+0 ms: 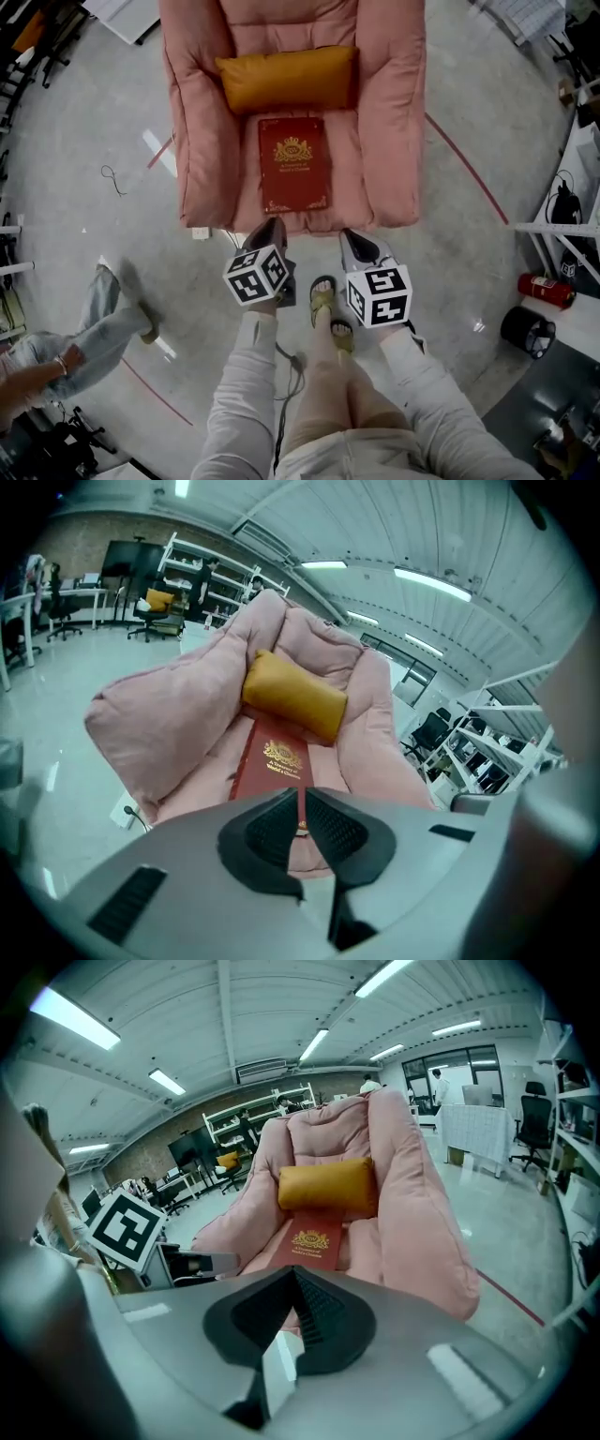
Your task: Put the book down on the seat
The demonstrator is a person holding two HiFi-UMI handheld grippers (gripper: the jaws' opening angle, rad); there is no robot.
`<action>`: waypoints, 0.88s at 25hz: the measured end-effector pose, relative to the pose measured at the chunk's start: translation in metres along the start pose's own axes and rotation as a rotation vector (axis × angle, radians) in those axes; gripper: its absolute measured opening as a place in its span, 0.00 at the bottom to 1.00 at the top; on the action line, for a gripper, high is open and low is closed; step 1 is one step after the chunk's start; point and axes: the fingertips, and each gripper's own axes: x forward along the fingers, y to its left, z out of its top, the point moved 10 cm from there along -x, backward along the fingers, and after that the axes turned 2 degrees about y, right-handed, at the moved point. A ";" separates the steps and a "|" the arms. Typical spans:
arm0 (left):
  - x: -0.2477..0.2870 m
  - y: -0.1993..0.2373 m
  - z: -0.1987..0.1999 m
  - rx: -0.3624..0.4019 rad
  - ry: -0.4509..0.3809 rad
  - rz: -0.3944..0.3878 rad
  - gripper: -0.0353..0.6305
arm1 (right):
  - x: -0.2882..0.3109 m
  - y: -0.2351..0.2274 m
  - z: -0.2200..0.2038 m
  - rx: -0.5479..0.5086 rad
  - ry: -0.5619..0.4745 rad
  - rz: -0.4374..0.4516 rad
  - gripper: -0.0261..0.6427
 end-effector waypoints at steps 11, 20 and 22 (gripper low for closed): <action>-0.079 -0.046 0.003 0.095 -0.022 -0.019 0.06 | -0.048 0.012 0.007 -0.038 -0.002 -0.006 0.04; -0.136 -0.075 -0.022 0.109 -0.009 -0.025 0.06 | -0.096 0.027 0.008 -0.076 -0.014 -0.010 0.04; -0.146 -0.080 -0.029 0.110 -0.008 -0.027 0.06 | -0.106 0.031 0.004 -0.081 -0.013 -0.009 0.04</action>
